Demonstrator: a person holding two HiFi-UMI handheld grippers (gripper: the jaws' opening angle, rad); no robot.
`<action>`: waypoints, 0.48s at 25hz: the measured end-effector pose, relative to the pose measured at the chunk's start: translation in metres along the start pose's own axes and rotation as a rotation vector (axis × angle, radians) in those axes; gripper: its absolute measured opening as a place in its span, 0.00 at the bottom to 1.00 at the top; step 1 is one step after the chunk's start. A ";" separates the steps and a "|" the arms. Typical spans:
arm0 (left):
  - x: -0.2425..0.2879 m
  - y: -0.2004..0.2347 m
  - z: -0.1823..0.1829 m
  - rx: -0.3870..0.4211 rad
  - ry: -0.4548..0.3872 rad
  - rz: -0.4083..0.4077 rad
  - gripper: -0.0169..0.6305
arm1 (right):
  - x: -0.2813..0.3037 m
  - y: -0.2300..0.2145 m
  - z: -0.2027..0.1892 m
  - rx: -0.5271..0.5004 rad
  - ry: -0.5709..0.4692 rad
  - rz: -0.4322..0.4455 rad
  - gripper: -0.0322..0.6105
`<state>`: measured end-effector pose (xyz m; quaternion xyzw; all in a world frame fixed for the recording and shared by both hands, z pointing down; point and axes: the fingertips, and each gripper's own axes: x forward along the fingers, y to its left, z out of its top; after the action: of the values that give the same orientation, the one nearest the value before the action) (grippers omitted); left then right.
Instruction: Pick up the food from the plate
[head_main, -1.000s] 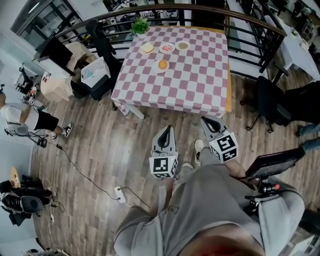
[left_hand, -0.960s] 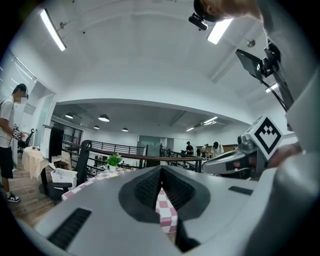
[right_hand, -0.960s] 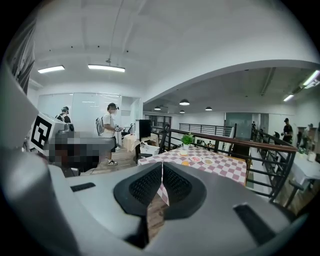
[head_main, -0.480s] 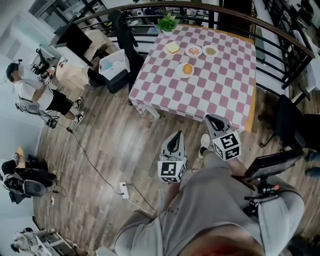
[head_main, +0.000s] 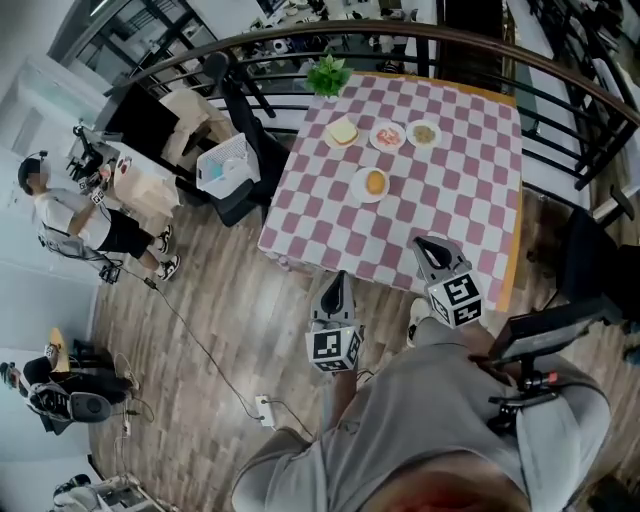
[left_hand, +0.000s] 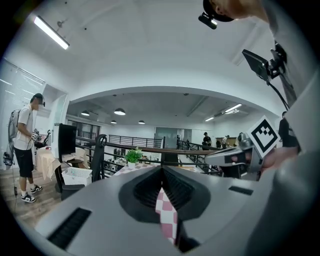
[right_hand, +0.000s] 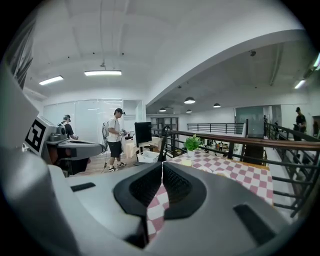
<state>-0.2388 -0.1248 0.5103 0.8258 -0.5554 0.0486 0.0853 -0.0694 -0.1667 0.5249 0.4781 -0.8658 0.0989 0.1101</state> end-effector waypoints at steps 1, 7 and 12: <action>0.018 -0.001 0.000 -0.004 0.006 -0.001 0.04 | 0.007 -0.016 0.002 0.005 -0.003 -0.011 0.08; 0.110 -0.036 0.027 0.037 -0.023 -0.088 0.04 | 0.028 -0.111 0.013 0.047 -0.032 -0.103 0.08; 0.163 -0.070 0.043 0.110 -0.009 -0.201 0.04 | 0.030 -0.162 0.024 0.042 -0.066 -0.174 0.08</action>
<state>-0.1128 -0.2553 0.4910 0.8809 -0.4668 0.0666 0.0421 0.0507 -0.2825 0.5214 0.5565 -0.8220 0.0913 0.0794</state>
